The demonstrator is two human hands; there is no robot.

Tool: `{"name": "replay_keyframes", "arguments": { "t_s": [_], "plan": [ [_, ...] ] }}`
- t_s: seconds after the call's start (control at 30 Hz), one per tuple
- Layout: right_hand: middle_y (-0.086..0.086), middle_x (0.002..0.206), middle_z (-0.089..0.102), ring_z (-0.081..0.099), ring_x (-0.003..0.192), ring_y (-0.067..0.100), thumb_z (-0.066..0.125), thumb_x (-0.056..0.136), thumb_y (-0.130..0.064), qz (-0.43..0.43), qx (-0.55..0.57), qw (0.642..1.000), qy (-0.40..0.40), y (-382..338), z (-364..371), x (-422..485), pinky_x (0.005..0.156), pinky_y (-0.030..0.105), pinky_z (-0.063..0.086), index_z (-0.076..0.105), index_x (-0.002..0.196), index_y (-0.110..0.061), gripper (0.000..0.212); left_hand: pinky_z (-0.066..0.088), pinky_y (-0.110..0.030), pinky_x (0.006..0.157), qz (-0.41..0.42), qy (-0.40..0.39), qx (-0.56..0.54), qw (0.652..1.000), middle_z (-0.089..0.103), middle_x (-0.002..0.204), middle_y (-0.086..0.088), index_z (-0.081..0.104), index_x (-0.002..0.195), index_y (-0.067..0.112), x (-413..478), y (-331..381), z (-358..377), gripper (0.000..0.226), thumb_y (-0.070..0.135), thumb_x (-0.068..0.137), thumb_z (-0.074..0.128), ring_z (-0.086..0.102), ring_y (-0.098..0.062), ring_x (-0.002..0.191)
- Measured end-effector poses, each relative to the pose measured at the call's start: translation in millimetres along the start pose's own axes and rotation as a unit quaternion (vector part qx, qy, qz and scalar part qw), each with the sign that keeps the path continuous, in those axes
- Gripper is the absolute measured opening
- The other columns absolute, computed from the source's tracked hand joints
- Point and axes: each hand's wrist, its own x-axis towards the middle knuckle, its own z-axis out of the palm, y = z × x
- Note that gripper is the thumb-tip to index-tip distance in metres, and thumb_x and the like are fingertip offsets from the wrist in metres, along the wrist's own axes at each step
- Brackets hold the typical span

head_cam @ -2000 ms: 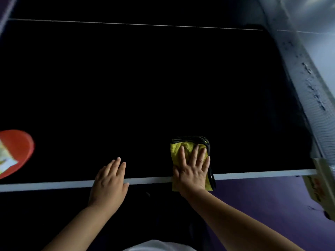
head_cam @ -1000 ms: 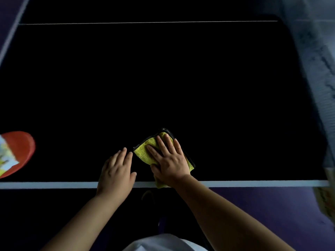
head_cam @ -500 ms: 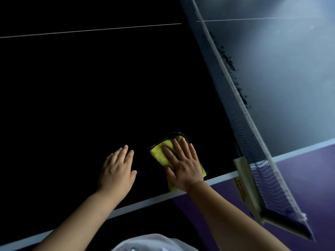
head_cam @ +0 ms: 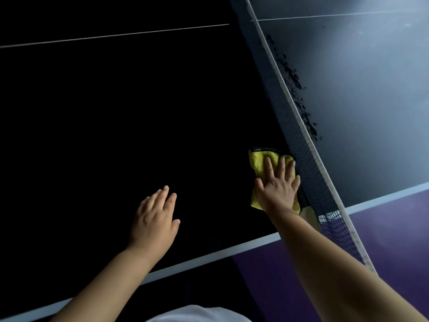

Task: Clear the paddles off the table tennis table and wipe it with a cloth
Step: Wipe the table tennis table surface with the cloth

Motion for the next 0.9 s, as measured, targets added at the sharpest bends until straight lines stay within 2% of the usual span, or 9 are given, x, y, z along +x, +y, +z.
{"name": "replay_keyframes", "arguments": {
  "t_s": [0.07,0.13,0.3,0.4,0.63,0.73,0.8,0.87,0.9],
  "plan": [
    [0.007,0.163,-0.015,-0.023,0.147,0.031,0.031,0.098,-0.055,0.032,0.034,0.999,-0.002,-21,6,-5,0.116,0.055,-0.009,-0.002,0.155,-0.034,0.070,0.049,-0.048,0.087,-0.015,-0.008,-0.004,1.000,0.060,0.123,-0.021,0.064,0.116,0.001,-7,-17,0,0.072,0.025,0.054,0.090,0.061,-0.035,0.109],
    [0.010,0.162,-0.017,-0.023,0.146,0.034,0.021,0.093,-0.060,0.044,0.048,0.998,0.007,-49,13,-13,0.115,0.056,-0.010,-0.007,0.155,-0.034,0.073,0.049,-0.048,0.087,-0.026,-0.013,-0.010,1.000,0.060,0.124,-0.021,0.064,0.116,0.001,-15,-37,-1,0.071,0.025,0.054,0.089,0.061,-0.036,0.110],
    [0.011,0.161,-0.021,-0.024,0.145,0.035,0.012,0.084,-0.064,0.014,0.029,0.999,0.010,-134,38,-48,0.115,0.055,-0.012,-0.012,0.153,-0.034,0.079,0.048,-0.048,0.087,-0.028,-0.017,-0.016,0.999,0.059,0.124,-0.021,0.064,0.116,0.001,-39,-100,-4,0.070,0.025,0.055,0.089,0.061,-0.036,0.109],
    [0.012,0.160,-0.025,-0.027,0.144,0.036,-0.001,0.075,-0.066,-0.001,0.006,1.000,0.001,-190,53,-69,0.115,0.055,-0.014,-0.021,0.149,-0.032,0.084,0.047,-0.048,0.089,-0.045,-0.023,-0.026,0.998,0.058,0.126,-0.021,0.063,0.118,0.001,-56,-143,-6,0.070,0.024,0.056,0.089,0.059,-0.036,0.111],
    [0.011,0.153,-0.036,-0.036,0.139,0.037,0.017,0.087,-0.063,-0.103,-0.028,0.993,-0.056,-320,84,-117,0.110,0.059,-0.020,-0.035,0.139,-0.031,0.079,0.047,-0.050,0.088,-0.094,-0.026,-0.039,0.994,0.056,0.127,-0.023,0.062,0.119,-0.001,-96,-242,-12,0.071,0.022,0.057,0.088,0.058,-0.038,0.112],
    [0.010,0.146,-0.043,-0.042,0.134,0.034,0.023,0.092,-0.061,-0.171,-0.039,0.982,-0.064,-373,98,-136,0.109,0.061,-0.022,-0.031,0.141,-0.033,0.079,0.047,-0.051,0.089,-0.141,-0.023,-0.047,0.989,0.055,0.129,-0.022,0.060,0.121,-0.001,-111,-277,-16,0.068,0.022,0.062,0.086,0.056,-0.039,0.114],
    [0.011,0.148,-0.041,-0.042,0.135,0.035,0.024,0.091,-0.060,-0.218,-0.046,0.973,-0.058,-405,108,-148,0.108,0.062,-0.024,-0.023,0.148,-0.034,0.078,0.047,-0.051,0.089,-0.167,-0.024,-0.049,0.984,0.054,0.130,-0.022,0.060,0.122,0.000,-119,-295,-17,0.068,0.022,0.063,0.085,0.055,-0.039,0.116],
    [0.015,0.155,-0.029,-0.034,0.140,0.037,0.023,0.088,-0.059,-0.265,-0.065,0.961,-0.050,-433,119,-159,0.110,0.064,-0.019,-0.008,0.154,-0.033,0.078,0.047,-0.051,0.090,-0.192,-0.031,-0.053,0.980,0.053,0.132,-0.021,0.059,0.123,0.000,-125,-309,-19,0.069,0.022,0.063,0.085,0.054,-0.038,0.117],
    [0.016,0.160,-0.016,-0.025,0.144,0.038,0.026,0.086,-0.058,-0.288,-0.064,0.955,-0.042,-446,123,-163,0.111,0.066,-0.012,0.003,0.155,-0.032,0.077,0.047,-0.051,0.090,-0.204,-0.038,-0.052,0.977,0.053,0.132,-0.021,0.059,0.123,0.001,-128,-314,-19,0.070,0.023,0.063,0.086,0.053,-0.038,0.118]
  ]
}}
